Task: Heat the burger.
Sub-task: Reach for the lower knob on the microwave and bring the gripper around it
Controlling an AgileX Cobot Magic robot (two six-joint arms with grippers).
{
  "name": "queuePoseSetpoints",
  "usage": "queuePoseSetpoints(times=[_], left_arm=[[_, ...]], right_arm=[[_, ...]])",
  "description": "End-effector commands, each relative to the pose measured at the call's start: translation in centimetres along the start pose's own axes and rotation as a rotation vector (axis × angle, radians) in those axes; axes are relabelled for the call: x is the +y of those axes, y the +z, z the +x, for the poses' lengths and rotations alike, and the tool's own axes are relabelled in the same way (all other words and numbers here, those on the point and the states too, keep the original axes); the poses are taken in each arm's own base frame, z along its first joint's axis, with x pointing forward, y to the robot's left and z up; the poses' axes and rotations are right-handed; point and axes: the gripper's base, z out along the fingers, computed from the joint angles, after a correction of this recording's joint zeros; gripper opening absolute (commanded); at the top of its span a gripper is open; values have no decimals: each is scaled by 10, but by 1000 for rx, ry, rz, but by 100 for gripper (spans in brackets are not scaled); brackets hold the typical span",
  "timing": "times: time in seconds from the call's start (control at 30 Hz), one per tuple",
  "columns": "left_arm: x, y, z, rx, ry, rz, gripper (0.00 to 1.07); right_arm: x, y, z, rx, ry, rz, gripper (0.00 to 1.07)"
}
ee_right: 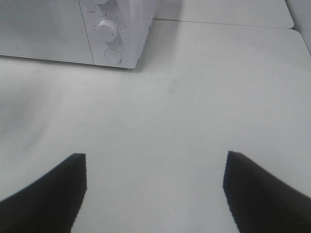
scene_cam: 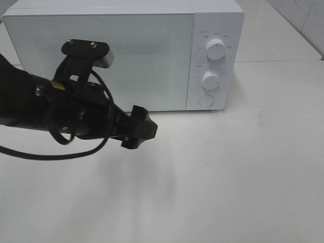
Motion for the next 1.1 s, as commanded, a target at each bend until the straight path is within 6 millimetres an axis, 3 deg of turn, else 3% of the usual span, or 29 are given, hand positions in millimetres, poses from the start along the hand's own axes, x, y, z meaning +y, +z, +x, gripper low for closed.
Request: queuePoseSetpoints(times=[0.03,0.07,0.1,0.13,0.2,0.23,0.27,0.3,0.33,0.4,0.47,0.5,0.53,0.57,0.73,0.77,0.83,0.87,1.1], left_arm=[[21,-18,4,123,-71,35,98],[37,-30,5,173,-120,42,98],[37,-30,5,173,-120,42,98],[52,-43,7,229,-167,51,98],[61,-52,8,256,-191,52,98],[77,-69,11,302,-232,49,98],[77,-69,11,302,-232,49,98],[90,-87,15,345,-257,42,98],[90,-87,15,345,-257,42,98],[107,-115,24,398,-299,10,98],[111,-123,26,403,-319,-4,98],[119,-142,33,408,-398,-39,98],[119,-142,33,408,-398,-39,98],[124,-159,36,384,-487,-83,98],[118,-188,43,344,-525,-185,98],[111,-203,46,314,-505,-265,98],[107,-210,47,296,-509,-296,98],[97,-225,52,243,-490,-370,98],[65,-253,74,60,-414,-468,98]], right_arm=[[0,-3,2,-31,8,3,75],[0,-3,2,-31,8,3,75],[0,-3,2,-31,8,3,75],[0,-3,2,-31,8,3,75],[0,-3,2,-31,8,3,75],[0,-3,2,-31,8,3,75],[0,-3,2,-31,8,3,75],[0,-3,2,-31,8,3,75],[0,-3,2,-31,8,3,75],[0,-3,2,-31,8,3,75],[0,-3,2,-31,8,3,75],[0,-3,2,-31,8,3,75],[0,-3,2,-31,8,3,75],[0,-3,2,-31,8,3,75],[0,-3,2,-31,8,3,75],[0,-3,2,-31,8,3,75],[0,-3,2,-31,8,3,75],[0,-3,2,-31,8,3,75],[0,-3,2,-31,8,3,75]])
